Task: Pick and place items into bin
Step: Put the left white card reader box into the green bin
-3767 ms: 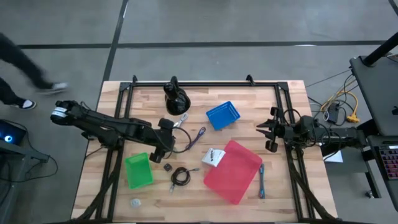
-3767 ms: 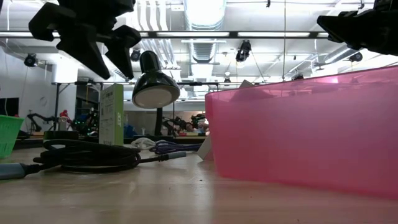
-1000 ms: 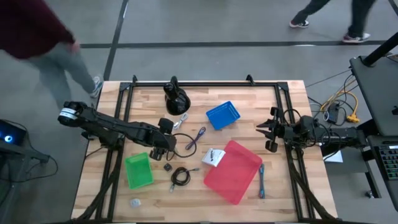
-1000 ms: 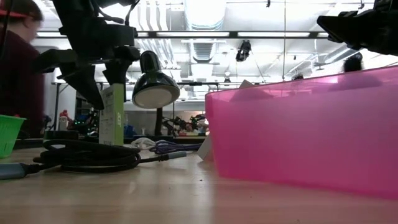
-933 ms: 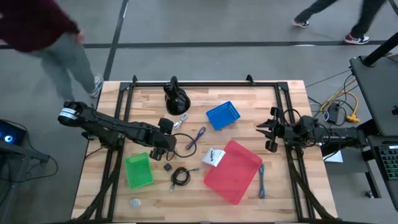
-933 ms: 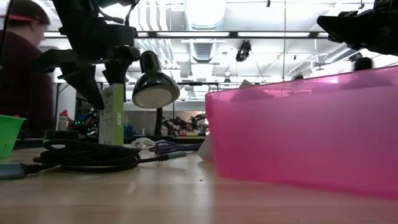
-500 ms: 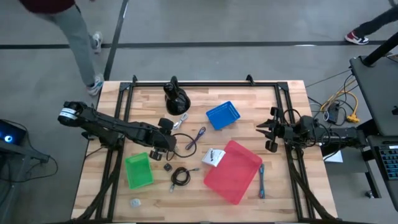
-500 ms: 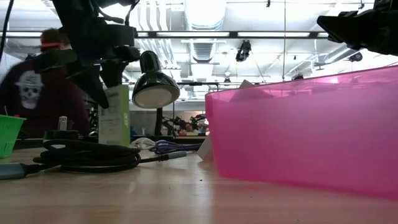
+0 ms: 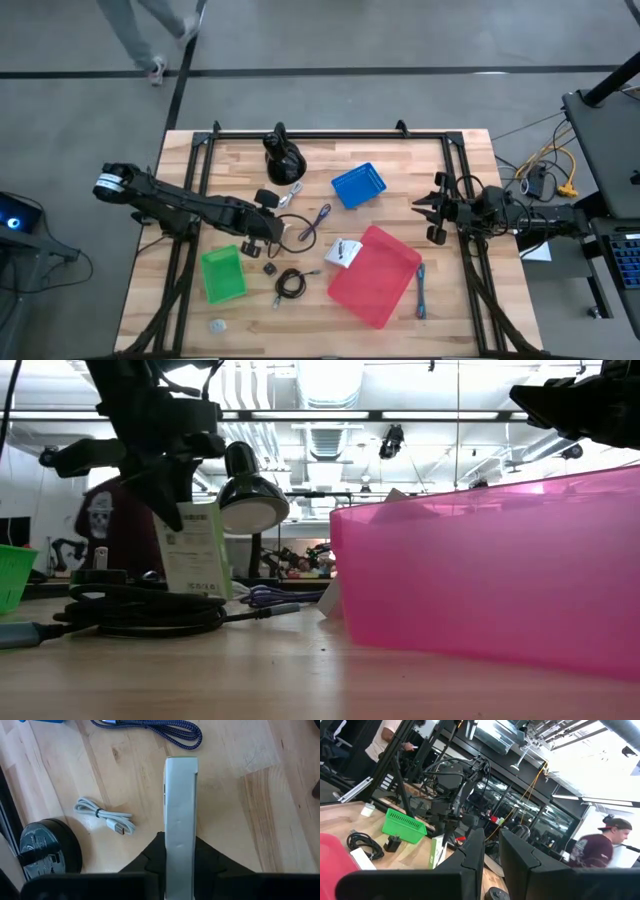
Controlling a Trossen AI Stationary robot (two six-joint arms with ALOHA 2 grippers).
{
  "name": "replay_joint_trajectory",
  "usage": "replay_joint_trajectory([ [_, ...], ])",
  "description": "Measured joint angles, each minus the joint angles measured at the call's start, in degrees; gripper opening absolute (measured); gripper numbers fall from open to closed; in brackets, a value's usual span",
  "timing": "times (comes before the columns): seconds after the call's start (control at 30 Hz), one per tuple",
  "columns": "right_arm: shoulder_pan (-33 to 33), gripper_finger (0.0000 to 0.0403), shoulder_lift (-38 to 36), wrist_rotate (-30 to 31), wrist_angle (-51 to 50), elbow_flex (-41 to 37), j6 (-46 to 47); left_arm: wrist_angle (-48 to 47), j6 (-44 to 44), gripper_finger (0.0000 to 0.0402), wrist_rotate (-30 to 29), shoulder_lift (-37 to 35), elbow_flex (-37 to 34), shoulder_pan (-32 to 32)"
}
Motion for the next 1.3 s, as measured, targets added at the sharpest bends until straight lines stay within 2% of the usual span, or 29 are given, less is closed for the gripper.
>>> replay_joint_trajectory([
  [0.53, 0.0, 0.0047, 0.0, 0.0, 0.0, 0.0, 0.0, -1.6, -1.2, 0.0033, 0.0, 0.0, 3.4, 0.0],
  [0.77, 0.0, 0.0047, 0.0, 0.0, 0.0, 0.0, 0.0, -9.9, -12.5, 0.0033, 0.1, 0.0, 7.2, 0.0],
  [1.07, 0.0, 0.0047, 0.0, 0.0, 0.1, 0.0, 0.0, -16.9, -26.0, 0.0032, 3.4, 0.0, 10.1, -0.9],
  [1.3, 0.0, 0.0047, 0.0, 0.0, 0.5, 0.0, 0.0, -19.6, -31.5, 0.0032, 3.3, 0.0, 13.8, -3.2],
])
